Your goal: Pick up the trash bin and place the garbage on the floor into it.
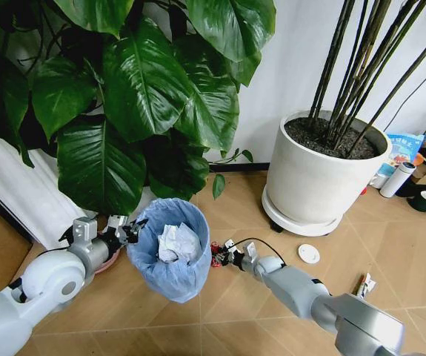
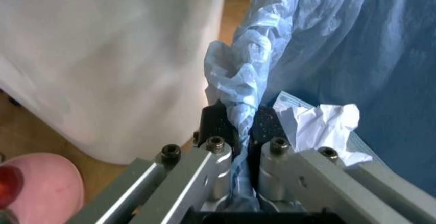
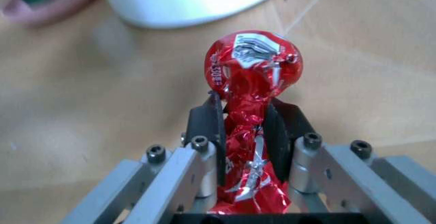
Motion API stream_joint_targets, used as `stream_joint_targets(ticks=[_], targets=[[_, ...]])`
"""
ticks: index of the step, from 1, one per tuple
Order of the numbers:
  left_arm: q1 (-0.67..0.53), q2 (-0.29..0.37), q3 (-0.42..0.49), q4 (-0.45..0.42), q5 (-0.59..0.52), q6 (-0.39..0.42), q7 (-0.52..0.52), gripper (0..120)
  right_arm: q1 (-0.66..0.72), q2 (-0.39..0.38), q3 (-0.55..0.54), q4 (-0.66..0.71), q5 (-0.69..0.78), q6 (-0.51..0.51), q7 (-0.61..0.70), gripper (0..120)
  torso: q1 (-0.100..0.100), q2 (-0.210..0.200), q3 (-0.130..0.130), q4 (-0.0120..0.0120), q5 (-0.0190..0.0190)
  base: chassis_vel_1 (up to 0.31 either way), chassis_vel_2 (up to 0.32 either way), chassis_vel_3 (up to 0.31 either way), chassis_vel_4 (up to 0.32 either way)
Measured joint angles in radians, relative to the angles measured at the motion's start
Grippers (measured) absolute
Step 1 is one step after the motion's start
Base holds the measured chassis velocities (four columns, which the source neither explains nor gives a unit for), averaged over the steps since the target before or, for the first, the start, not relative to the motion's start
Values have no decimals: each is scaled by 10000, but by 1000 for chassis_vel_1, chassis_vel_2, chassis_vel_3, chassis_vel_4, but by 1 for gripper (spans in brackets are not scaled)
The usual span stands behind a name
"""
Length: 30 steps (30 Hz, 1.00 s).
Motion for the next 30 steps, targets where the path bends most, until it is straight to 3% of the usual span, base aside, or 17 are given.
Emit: stream_joint_targets(ticks=[6, 9, 12, 13, 15, 17, 23, 30], targets=[[30, 126, 225, -112, 26, 1, 153, 0, -460, -1377, 410, 1982, 660, -72, 233, 15, 0, 0, 0, 1, 7, 0, 0, 0, 0], [-179, 238, 621, -62, 44, 5, 332, 0, -969, -3081, 1383, 3332, 664, 197, -126, 15, -1, 1, -1, -16, -16, 0, 0, 0, 0], [-337, 257, 823, 5, 47, 5, 422, 0, -1265, -3612, 1939, 3777, 743, 391, -505, 15, -1, 2, -2, -10, 16, 0, 0, 0, 0], [-514, 247, 1038, 69, 48, 5, 474, 0, -1503, -3909, 2377, 4063, 824, 541, -842, 15, -1, 2, 0, -10, 1, 0, 0, 0, 0], [-693, 209, 1243, 116, 46, 6, 531, 0, -1727, -4119, 2784, 4335, 868, 686, -1168, 15, -1, 2, -1, -9, -12, 0, 0, 0, 0], [-1150, 106, 1771, 232, 39, -8, 701, 0, -2387, -4621, 3666, 5262, 1048, 934, -1694, 13, -1, 1, -1, -5, 7, 0, 0, 0, 0], [-1216, 75, 1925, 319, 98, -58, 941, 0, -2777, -5170, 4124, 6343, 1419, 1102, -2009, 13, -1, 2, -1, -6, -9, 0, 0, 0, 0], [-1236, -197, 1907, 610, 248, -99, 1028, 0, -2911, -6020, 4435, 8052, 2367, 1352, -2907, 13, -1, 1, 0, -3, -1, 0, 0, 0, 0]])
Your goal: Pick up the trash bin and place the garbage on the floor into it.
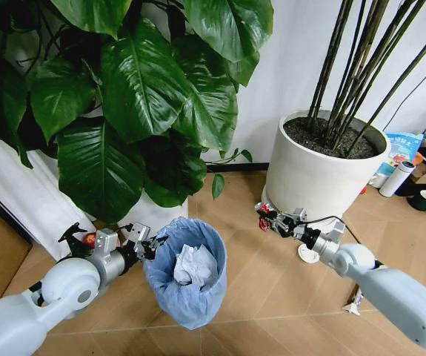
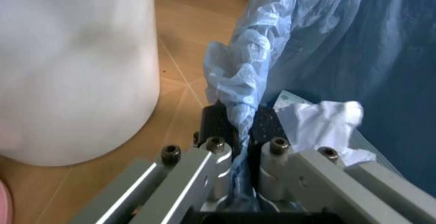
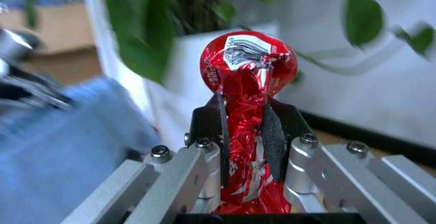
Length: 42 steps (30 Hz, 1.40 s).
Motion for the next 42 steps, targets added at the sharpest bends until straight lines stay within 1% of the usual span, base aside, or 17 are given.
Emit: stream_joint_targets(ticks=[3, 8, 13, 15, 17, 18, 21, 22, 25, 31, 34, 35, 36, 37, 38, 39, 42], targets=[[-155, -104, 50, 178, 6, -2, 12, 0, 298, -246, -34, 685, 523, 34, -626, 13, 0, 0, 0, -2, -7, 0, 0, 0, 0], [-351, -198, 199, 386, -8, -17, 148, 0, 752, -442, -426, 1526, 888, -161, -943, 13, 0, 0, 0, 0, -6, 0, 0, 0, 0], [-467, -375, 185, 536, -12, -35, 198, 0, 1077, -349, -780, 1937, 994, -386, -999, 13, 0, 0, 0, -1, -7, 0, 0, 0, 0], [-497, -434, 110, 597, -18, -39, 207, 0, 1369, -259, -1199, 2069, 1078, -497, -1032, 13, 1, 0, -1, -2, -6, 0, 0, 0, 0], [-537, -448, 68, 654, -19, -48, 242, 0, 1638, -120, -1648, 2048, 1087, -551, -1113, 13, 1, 0, 0, -1, -4, 0, 0, 0, 0], [-537, -448, 68, 654, -19, -48, 242, 0, 1638, -120, -1648, 2048, 1087, -551, -1113, 13, 1, 0, 0, -1, -4, 0, 0, 0, 0], [-583, -444, 74, 679, -54, -52, 246, 0, 2146, 355, -2485, 1696, 1075, -560, -1158, 13, 1, 0, 0, -1, -6, 0, 0, 0, 0], [-583, -444, 74, 679, -54, -52, 246, 0, 2146, 355, -2485, 1696, 1075, -560, -1158, 13, 1, 0, 0, -1, -6, 0, 0, 0, 0], [-549, -369, 149, 648, -37, -51, 243, 0, 2591, 929, -3212, 1270, 1018, -561, -1159, 13, 2, 0, 0, 0, -6, 0, 0, 0, 0], [-492, -336, 148, 587, -34, -50, 235, 0, 2972, 1372, -3885, 831, 809, -575, -1107, 13, 1, -1, 0, 1, -7, 0, 0, 0, 0], [-493, -299, 99, 500, -133, -41, 206, 0, 3125, 1502, -4264, 602, 592, -600, -1095, 25, 1, -1, 0, -1, -3, 0, 0, 0, 0], [-493, -299, 99, 500, -133, -41, 206, 0, 3125, 1502, -4264, 602, 592, -600, -1095, 25, 1, -1, 0, -1, -3, 0, 0, 0, 0], [-495, -291, 83, 471, -170, -37, 197, 0, 3167, 1526, -4340, 537, 523, -611, -1092, 27, 1, -1, 0, -2, -5, 0, 0, 0, 0], [-495, -280, 70, 451, -198, -33, 190, 0, 3203, 1545, -4389, 484, 479, -617, -1091, 31, 1, -1, 0, -2, -6, 0, 0, 0, 0], [-489, -249, 52, 416, -228, -28, 180, 0, 3262, 1572, -4450, 414, 438, -624, -1089, 38, 1, -1, 0, -2, -4, 0, 0, 0, 0], [-489, -249, 52, 416, -228, -28, 180, 0, 3262, 1572, -4450, 414, 438, -624, -1089, 38, 1, -1, 0, -2, -4, 0, 0, 0, 0], [-433, -193, 24, 375, -248, -22, 168, 0, 3337, 1568, -4477, 380, 419, -651, -1087, 51, 1, -1, 0, -1, -5, 0, 0, 0, 0]])
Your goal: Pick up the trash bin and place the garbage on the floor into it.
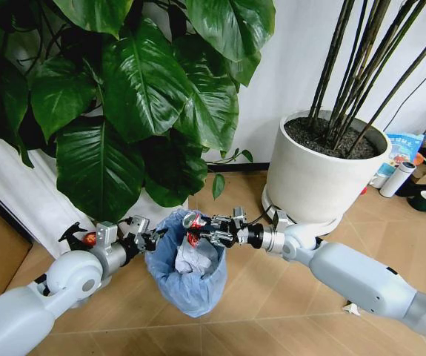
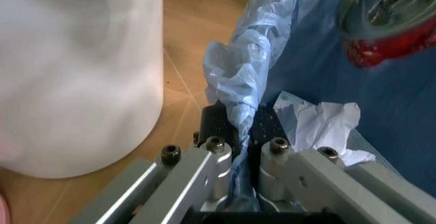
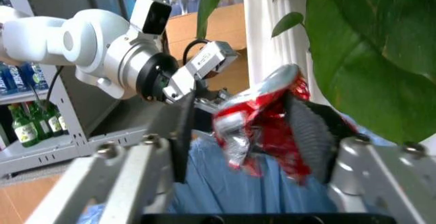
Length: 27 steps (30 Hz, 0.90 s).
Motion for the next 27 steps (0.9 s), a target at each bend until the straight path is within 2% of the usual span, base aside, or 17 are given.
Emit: stream_joint_targets(ticks=[1, 2, 4, 6, 8, 10, 13, 19, 23, 24, 27], targets=[[9, 9, -7, -12, -13, 4, -8, 0, 9, -10, -1, -12, -26, -12, -8, 56, 0, 0, 0, 0, 0, 0, 0, 0, 0], [9, 9, -7, -12, -13, 4, -8, 0, 9, -10, -1, -12, -26, -12, -8, 56, 0, 0, 0, 0, 0, 0, 0, 0, 0], [28, 29, -24, -42, -42, 10, -20, 0, 12, -52, -2, -25, -81, -27, -42, 67, 0, 0, 0, 0, 0, 0, 0, 0, 0], [31, 33, -26, -48, -47, 12, -21, 0, 12, -66, -2, -25, -89, -29, -49, 69, 0, 0, 0, 0, 0, 0, 0, 0, 0], [41, 44, -31, -56, -54, 14, -36, 0, 0, -99, 21, 20, -103, -31, -52, 81, 0, 0, 0, 0, 1, 0, 0, 0, 0], [43, 49, -33, -61, -60, 15, -45, 0, -16, -112, 38, 45, -103, -32, -53, 84, 0, 0, 0, 0, 1, 0, 0, 0, 0], [42, 76, -41, -70, -80, 21, -66, 0, -89, -163, 193, 110, -98, -32, -41, 98, 0, 0, 0, 0, 1, 0, 0, 0, 0], [125, 122, -78, -73, -76, 24, -109, 0, -435, -368, 818, 178, -98, -26, 231, 100, 0, 0, 0, 1, 3, 0, 0, 0, 0], [307, 123, -258, -96, -37, 24, -122, 0, -1176, -1030, 1818, 421, -101, 16, 1578, 100, 0, 0, 0, 1, 3, 0, 0, 0, 0], [307, 123, -258, -96, -37, 24, -122, 0, -1176, -1030, 1818, 421, -101, 16, 1578, 100, 0, 0, 0, 1, 3, 0, 0, 0, 0], [375, 114, -423, -135, -38, 29, -139, 0, -2391, -1727, 3122, 526, -368, 116, 2752, 100, -1, 1, -2, -1, -2, 0, 0, 0, 0]])
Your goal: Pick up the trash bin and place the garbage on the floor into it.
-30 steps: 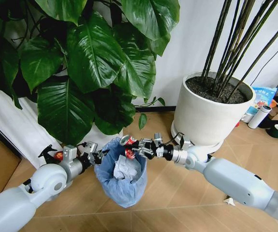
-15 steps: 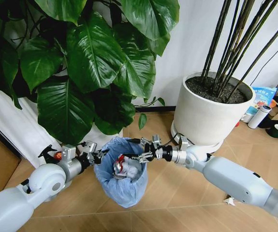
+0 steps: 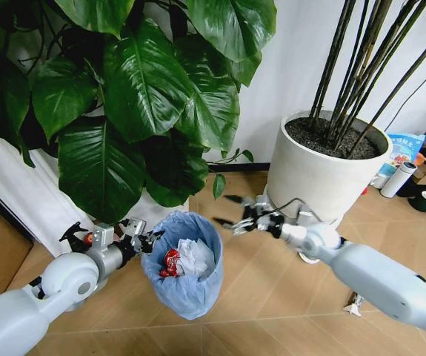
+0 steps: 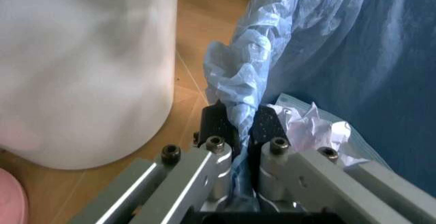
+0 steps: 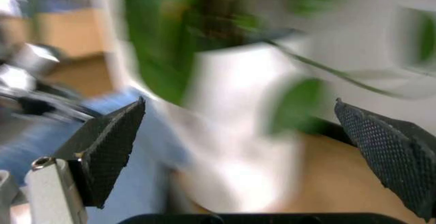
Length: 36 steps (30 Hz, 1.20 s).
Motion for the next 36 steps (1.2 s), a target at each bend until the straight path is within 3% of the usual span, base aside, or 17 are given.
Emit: stream_joint_targets(ticks=[2, 4, 6, 7, 10, 11, 14, 17, 19, 22, 26, 36], targets=[[-1, -11, -23, -2, -6, 3, -13, 0, -412, -141, 360, 34, -84, 14, 203, 100, -1, 0, 0, -1, 7, 0, 0, 0, 0], [-6, -17, -98, -27, -54, 15, -41, 0, -1840, -560, 1700, 165, -332, 21, 808, 100, -1, 0, 0, -4, 6, 0, 0, 0, 0], [-6, -17, -98, -27, -54, 15, -41, 0, -1840, -560, 1700, 165, -332, 21, 808, 100, -1, 0, 0, -4, 6, 0, 0, 0, 0], [20, -1, -134, -35, -55, 18, -44, 0, -2881, -741, 2772, 286, -575, 20, 1214, 100, -1, 0, 0, -6, 3, 0, 0, 0, 0], [128, 2, -252, -89, -23, 18, -49, 0, -4578, -728, 4438, 434, -1042, -78, 1718, 100, -1, 0, 0, 0, -1, 0, 0, 0, 0], [128, 2, -252, -89, -23, 18, -49, 0, -4578, -728, 4438, 434, -1042, -78, 1718, 100, -1, 0, 0, 0, -1, 0, 0, 0, 0], [227, -4, -401, -152, -4, 18, -92, 0, -6104, -44, 5910, 418, -1552, -119, 2192, 100, -1, 0, 0, 0, 14, 0, 0, 0, 0], [262, 54, -447, -202, -7, 18, -105, 0, -6719, 396, 6570, 419, -2022, -133, 2605, 100, -1, 1, -1, 1, 0, 0, 0, 0, 0], [282, 107, -475, -237, -19, 18, -123, 0, -7370, 998, 7226, 397, -2561, -178, 3170, 100, -1, 0, 0, 2, 10, 0, 0, 0, 0], [282, 115, -489, -253, -24, 17, -138, 0, -7571, 1213, 7444, 315, -2759, -186, 3337, 100, -1, 1, -1, 2, 9, 0, 0, 0, 0], [282, 125, -489, -302, -59, 17, -201, 0, -8155, 2076, 8167, -250, -3138, -343, 4100, 100, -1, 1, 0, 2, 6, 0, 0, 0, 0], [287, 133, -494, -298, -88, 17, -229, 0, -8162, 2507, 8281, -1320, -2973, -669, 4384, 100, 0, 0, 1, 0, 3, 0, 0, 0, 0]])
